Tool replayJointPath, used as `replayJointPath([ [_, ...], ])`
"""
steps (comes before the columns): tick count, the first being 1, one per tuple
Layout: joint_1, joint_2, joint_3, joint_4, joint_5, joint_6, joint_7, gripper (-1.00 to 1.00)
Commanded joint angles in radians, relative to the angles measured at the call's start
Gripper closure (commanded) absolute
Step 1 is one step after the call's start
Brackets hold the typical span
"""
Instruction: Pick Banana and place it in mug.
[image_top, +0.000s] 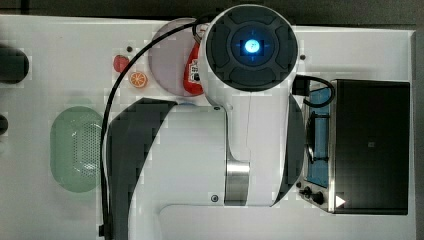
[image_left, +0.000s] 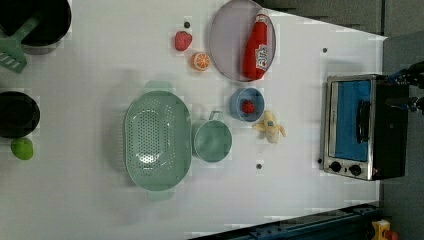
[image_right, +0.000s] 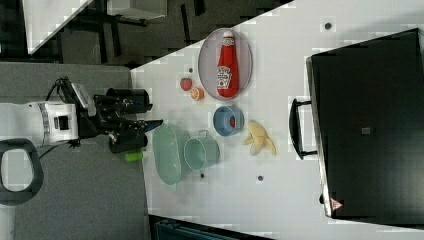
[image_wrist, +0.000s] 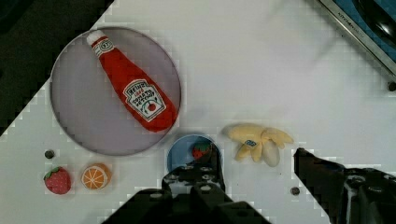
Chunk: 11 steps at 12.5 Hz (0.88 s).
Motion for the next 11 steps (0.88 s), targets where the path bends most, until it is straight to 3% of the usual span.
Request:
replayJointPath([
  [1,0.039,-0.4,-0.064,-0.281,-0.007,-0.183,0.002,-0.6],
  [3,0.039,-0.396,-0.064,-0.288,-0.007,-0.182,0.002,-0.99],
  [6,0.039,-0.364,-0.063,-0.351,-0.007,-0.109,0.0,-1.0],
  [11,0.039,-0.228,-0.063,-0.528,-0.007,0.217,-0.186,-1.0],
])
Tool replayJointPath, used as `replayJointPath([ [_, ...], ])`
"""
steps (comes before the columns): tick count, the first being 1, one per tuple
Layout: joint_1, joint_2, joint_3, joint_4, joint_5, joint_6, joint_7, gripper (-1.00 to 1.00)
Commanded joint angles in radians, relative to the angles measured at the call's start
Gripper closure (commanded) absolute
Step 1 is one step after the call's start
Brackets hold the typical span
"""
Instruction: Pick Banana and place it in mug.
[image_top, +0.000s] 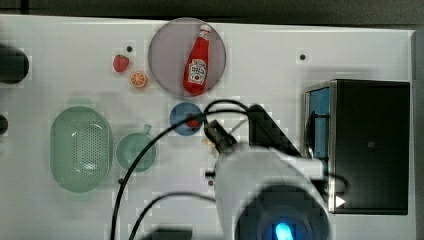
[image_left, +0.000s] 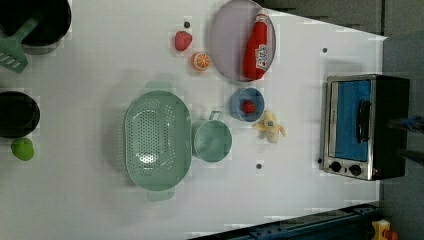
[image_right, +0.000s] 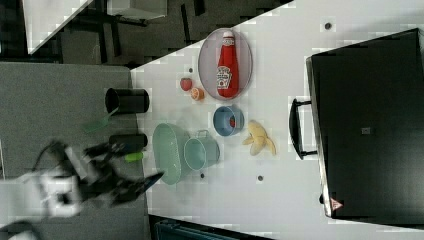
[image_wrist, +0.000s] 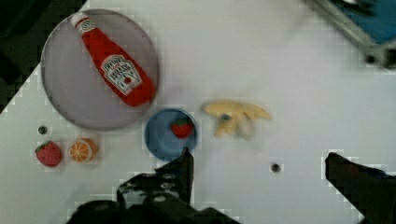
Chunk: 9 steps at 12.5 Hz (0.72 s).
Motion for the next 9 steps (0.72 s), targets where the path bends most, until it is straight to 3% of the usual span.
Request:
replayJointPath([
  [1,0.003,0.183,0.006,-0.141,-0.018,0.159,-0.194,-1.0],
  [9,0.003,0.556,0.007,-0.268,-0.018,0.681,-0.351,-1.0],
])
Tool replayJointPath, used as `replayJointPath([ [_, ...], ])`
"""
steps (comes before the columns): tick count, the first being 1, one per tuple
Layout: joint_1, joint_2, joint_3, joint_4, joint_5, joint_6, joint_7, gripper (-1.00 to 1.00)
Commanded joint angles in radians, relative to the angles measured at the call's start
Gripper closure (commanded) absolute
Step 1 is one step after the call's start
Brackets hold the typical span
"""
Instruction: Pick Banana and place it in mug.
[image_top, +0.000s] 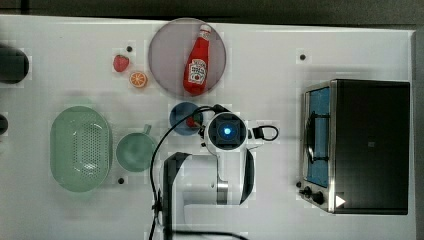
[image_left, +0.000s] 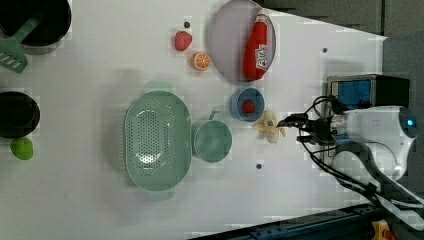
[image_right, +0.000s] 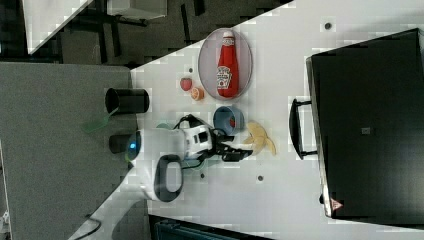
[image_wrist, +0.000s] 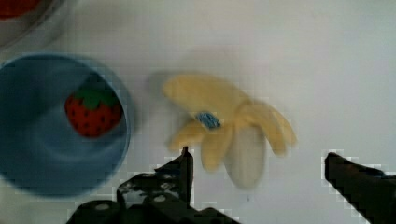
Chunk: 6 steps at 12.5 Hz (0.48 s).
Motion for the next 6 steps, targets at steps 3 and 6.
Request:
replayJointPath([
  [3,-0.011,0.1,0.02,-0.014,-0.002,0.141,-0.075,-1.0],
  [6,-0.011,0.171,0.026,-0.01,-0.002,0.248,-0.074,-1.0],
])
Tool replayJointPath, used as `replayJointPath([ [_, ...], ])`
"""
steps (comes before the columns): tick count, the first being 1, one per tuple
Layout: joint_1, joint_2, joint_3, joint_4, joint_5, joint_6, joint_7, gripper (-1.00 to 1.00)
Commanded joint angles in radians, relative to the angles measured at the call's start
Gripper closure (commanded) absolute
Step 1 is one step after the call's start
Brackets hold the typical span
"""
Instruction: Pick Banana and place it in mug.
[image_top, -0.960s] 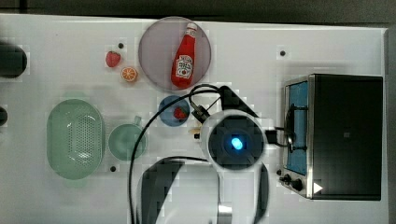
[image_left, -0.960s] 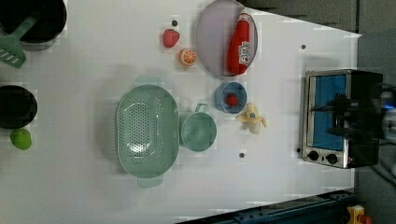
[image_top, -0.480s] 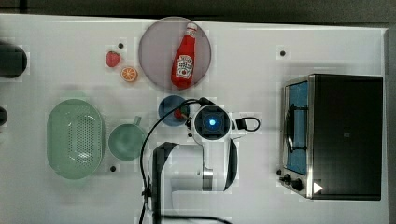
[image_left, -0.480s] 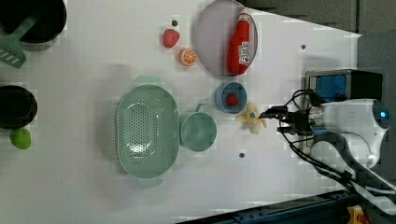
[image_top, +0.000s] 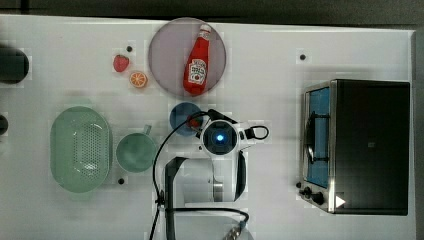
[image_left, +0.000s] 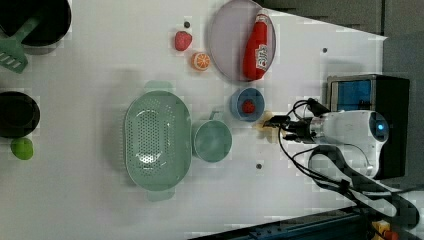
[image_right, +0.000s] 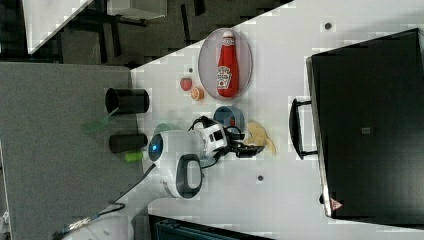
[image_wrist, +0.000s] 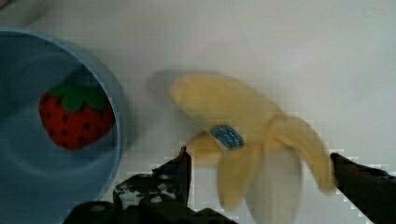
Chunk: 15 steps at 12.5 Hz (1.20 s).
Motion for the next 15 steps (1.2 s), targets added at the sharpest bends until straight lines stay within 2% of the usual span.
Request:
replayJointPath([
  [1,0.0,0.037,0.003,0.002,0.018,0.072,-0.049,-1.0],
  [2,0.0,0.044,0.006,0.001,0.018,0.075,-0.049,-1.0],
  [3,-0.001,0.045,0.008,0.001,0.018,0.074,-0.049,-0.9],
  [4,-0.002,0.045,0.007,-0.001,0.018,0.074,-0.049,-0.49],
  [5,-0.002,0.044,0.008,-0.001,0.018,0.075,-0.049,-0.34],
  [8,-0.003,0.044,0.009,0.0,0.018,0.075,-0.049,0.34],
  [12,-0.007,0.02,0.007,0.004,0.019,0.074,-0.049,0.34],
  [15,-0.012,-0.122,-0.002,0.007,0.019,-0.009,-0.049,0.34],
])
